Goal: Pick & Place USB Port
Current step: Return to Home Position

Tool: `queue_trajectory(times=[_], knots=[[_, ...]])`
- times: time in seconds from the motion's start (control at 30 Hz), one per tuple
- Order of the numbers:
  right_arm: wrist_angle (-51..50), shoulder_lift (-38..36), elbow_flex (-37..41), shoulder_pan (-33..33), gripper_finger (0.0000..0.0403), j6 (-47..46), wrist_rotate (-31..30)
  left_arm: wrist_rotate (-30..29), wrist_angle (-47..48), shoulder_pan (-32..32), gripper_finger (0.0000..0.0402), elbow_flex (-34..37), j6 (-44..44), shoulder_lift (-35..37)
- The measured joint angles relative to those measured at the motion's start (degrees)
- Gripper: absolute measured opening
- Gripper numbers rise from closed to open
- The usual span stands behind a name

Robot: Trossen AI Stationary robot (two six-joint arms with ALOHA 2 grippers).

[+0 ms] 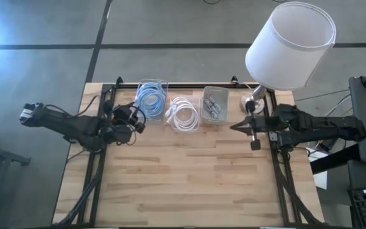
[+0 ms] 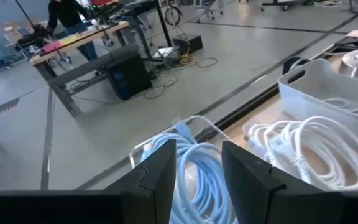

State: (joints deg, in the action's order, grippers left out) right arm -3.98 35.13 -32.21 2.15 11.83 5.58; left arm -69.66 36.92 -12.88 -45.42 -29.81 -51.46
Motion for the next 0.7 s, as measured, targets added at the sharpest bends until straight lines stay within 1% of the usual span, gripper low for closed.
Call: queue_trajectory(times=[0.13,0.2,0.3,0.43,0.53,0.7], knots=[[-0.1,-5.3,3.1,0.0,0.0008,-1.2,-2.5,-0.2,-1.4,-0.1,0.0133,3.7,-0.3,3.0],[0.0,-7.4,4.2,0.0,0.0008,-2.2,-4.2,0.0,-3.6,-0.4,0.0133,6.0,-0.3,4.3],[-0.1,-10.1,5.2,0.0,0.0008,-4.0,-4.5,0.1,-9.4,-0.7,0.0133,9.5,2.5,5.9],[-0.1,-12.3,6.6,0.0,0.0008,-5.2,-4.7,0.1,-15.7,-1.0,0.0133,13.1,6.8,8.2],[-0.1,-13.1,7.9,0.0,0.0008,-5.2,-4.7,0.3,-18.4,-1.3,0.0133,14.7,9.2,10.4],[-0.1,-13.8,8.9,0.0,0.0008,-5.3,-5.8,4.3,-20.4,-2.0,0.0133,15.7,13.8,14.8]])
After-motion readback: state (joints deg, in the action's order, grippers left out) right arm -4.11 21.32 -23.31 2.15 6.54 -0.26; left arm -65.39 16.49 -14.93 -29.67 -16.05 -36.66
